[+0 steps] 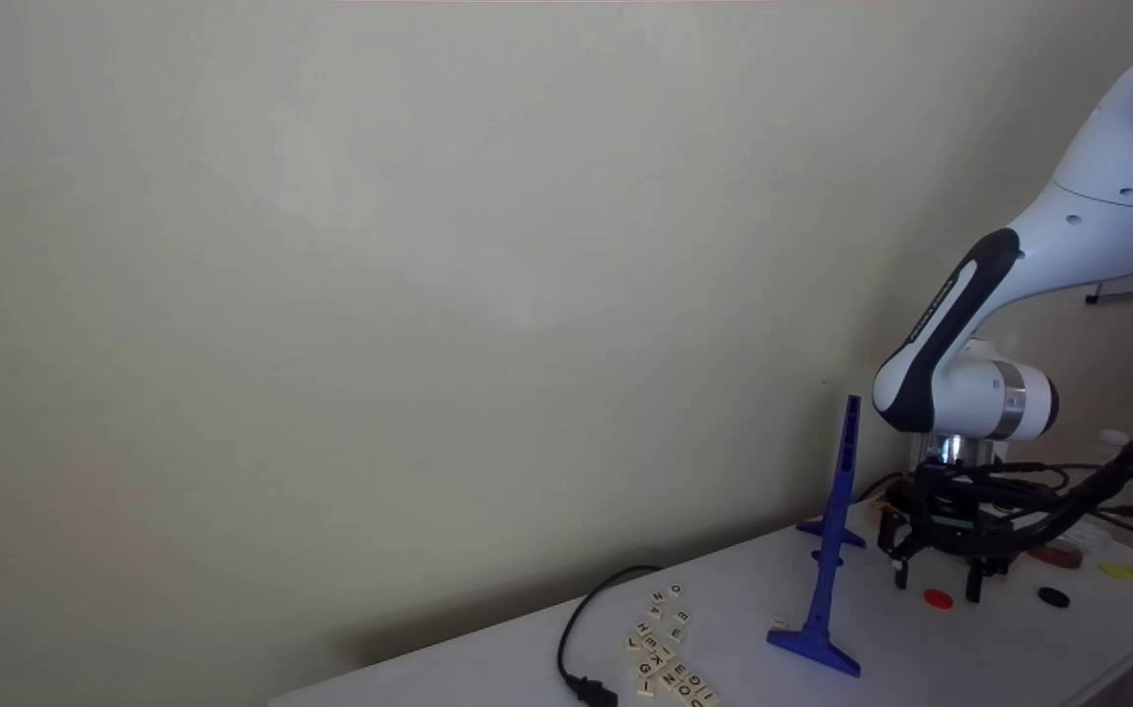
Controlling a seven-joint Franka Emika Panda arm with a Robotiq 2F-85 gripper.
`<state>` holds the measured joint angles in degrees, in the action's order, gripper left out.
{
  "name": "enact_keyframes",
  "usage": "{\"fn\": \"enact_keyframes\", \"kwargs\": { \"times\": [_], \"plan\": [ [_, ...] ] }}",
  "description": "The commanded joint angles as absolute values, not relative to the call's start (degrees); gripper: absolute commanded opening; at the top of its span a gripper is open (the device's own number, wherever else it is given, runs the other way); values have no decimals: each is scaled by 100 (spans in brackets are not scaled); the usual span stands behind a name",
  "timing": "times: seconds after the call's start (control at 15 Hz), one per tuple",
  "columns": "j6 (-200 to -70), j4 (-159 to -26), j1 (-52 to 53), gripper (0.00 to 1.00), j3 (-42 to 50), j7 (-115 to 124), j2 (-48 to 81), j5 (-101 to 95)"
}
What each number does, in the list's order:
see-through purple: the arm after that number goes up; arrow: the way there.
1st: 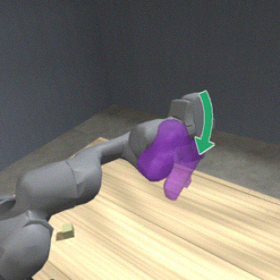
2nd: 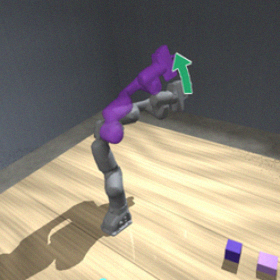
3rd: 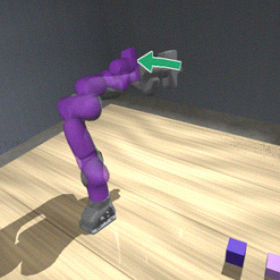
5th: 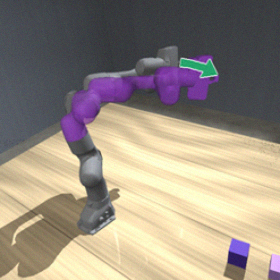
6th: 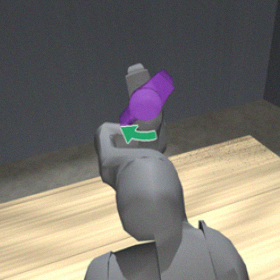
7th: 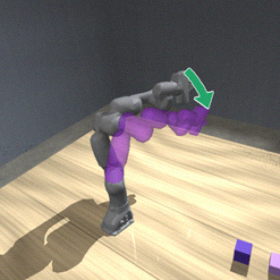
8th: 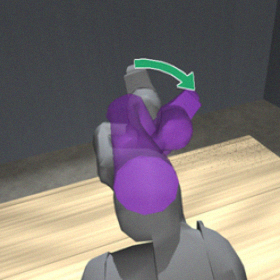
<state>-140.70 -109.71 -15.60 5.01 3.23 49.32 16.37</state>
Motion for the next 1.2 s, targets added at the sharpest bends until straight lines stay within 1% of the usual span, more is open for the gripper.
{"fn": "enact_keyframes", "kwargs": {
  "times": [0.0,0.07,0.33,0.47,0.6,0.67,0.73,0.8,0.87,0.93,1.0,1.07,1.13],
  "plan": [
    [-13873,-10776,-1571,62,499,331,5059,1572],
    [-13842,-10762,-1570,53,511,334,5060,1570],
    [-13713,-10674,-1555,25,502,328,5062,1579],
    [-13671,-10646,-1546,22,505,331,5064,1577],
    [-13628,-10620,-1545,24,515,334,5061,1577],
    [-13620,-10623,-1544,22,522,334,5051,1578],
    [-13629,-10619,-1548,24,518,328,5065,1582],
    [-13623,-10616,-1546,22,519,330,5059,1582],
    [-13619,-10619,-1546,23,524,329,5069,1577],
    [-13634,-10632,-1548,33,523,326,5060,1582],
    [-13643,-10640,-1553,50,513,322,5060,1594],
    [-13633,-10640,-1553,55,509,317,5054,1593],
    [-13620,-10640,-1554,62,498,306,5048,1593]
  ]
}}
